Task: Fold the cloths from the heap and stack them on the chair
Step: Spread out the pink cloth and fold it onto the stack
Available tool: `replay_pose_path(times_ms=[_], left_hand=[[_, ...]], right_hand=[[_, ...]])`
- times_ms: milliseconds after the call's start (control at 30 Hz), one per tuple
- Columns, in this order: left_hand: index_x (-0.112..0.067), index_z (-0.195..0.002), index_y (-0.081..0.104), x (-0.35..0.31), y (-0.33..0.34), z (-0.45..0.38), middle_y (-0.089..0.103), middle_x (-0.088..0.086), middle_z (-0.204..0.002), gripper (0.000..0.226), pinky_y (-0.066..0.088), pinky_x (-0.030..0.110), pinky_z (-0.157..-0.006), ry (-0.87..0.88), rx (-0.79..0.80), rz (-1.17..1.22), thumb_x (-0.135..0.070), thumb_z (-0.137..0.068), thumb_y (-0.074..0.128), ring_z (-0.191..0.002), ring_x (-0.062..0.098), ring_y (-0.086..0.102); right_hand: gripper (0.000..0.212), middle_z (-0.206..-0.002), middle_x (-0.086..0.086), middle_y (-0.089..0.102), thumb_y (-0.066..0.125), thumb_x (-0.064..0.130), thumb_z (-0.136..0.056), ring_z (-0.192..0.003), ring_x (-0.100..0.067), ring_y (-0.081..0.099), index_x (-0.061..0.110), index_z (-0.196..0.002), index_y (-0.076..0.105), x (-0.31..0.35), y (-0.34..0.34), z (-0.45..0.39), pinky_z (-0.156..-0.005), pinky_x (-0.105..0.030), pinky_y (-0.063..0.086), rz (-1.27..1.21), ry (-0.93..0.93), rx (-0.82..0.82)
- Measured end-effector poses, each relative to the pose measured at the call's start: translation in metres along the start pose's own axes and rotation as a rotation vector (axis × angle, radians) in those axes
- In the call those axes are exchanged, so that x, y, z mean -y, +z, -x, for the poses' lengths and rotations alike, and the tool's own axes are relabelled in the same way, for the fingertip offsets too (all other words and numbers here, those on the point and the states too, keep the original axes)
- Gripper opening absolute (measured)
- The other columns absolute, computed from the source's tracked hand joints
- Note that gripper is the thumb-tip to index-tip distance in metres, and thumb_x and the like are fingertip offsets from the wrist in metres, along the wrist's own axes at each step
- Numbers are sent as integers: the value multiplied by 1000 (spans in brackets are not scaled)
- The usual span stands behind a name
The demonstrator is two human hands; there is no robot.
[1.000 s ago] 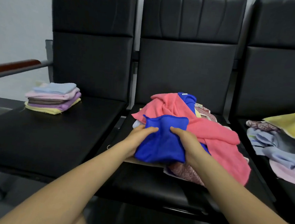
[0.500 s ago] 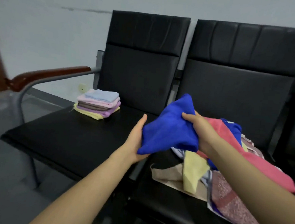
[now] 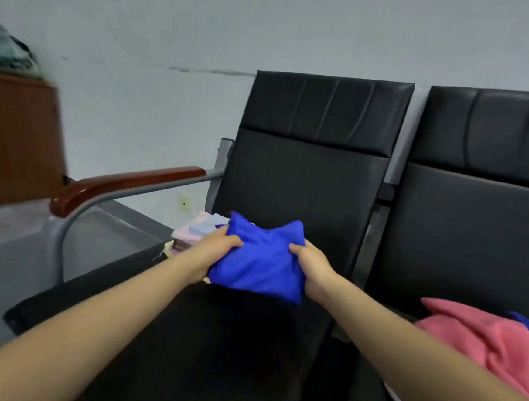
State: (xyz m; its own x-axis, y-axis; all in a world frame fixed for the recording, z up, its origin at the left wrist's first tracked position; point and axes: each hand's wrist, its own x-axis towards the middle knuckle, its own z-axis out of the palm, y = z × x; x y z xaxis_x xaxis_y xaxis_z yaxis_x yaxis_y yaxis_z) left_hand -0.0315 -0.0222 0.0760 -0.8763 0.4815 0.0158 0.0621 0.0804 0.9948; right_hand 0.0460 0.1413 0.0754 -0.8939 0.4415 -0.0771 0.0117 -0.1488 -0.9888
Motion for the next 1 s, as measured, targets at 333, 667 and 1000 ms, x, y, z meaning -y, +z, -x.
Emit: replay_pose_path(times_ms=[333,667,1000], left_hand=[[-21,-127,63,69,-74,-133,60,8,-132,40,42,34,-103,1,-404,-803,-40,-92,58,-123,30,52],[-11,-125,59,40,-9,-41,43,14,-137,42,33,42,-103,95,-497,-1083,-38,-98,41,-129,30,34],[-15,-87,66,-16,210,171,65,-1,-80,37,45,24,-64,-216,271,-167,-43,-99,46,-65,12,59]], right_hand=[[23,-104,-8,61,62,11,-91,-90,-23,62,14,-113,56,-56,82,-135,-77,-35,54,222,-7,-12],[17,-88,-5,60,49,30,-100,-67,-14,54,17,-111,53,-36,-33,-22,-56,-25,41,306,125,-87],[27,-66,-1,61,47,13,-98,-52,-10,50,14,-78,66,-13,-199,244,-44,-16,34,542,-69,-122]])
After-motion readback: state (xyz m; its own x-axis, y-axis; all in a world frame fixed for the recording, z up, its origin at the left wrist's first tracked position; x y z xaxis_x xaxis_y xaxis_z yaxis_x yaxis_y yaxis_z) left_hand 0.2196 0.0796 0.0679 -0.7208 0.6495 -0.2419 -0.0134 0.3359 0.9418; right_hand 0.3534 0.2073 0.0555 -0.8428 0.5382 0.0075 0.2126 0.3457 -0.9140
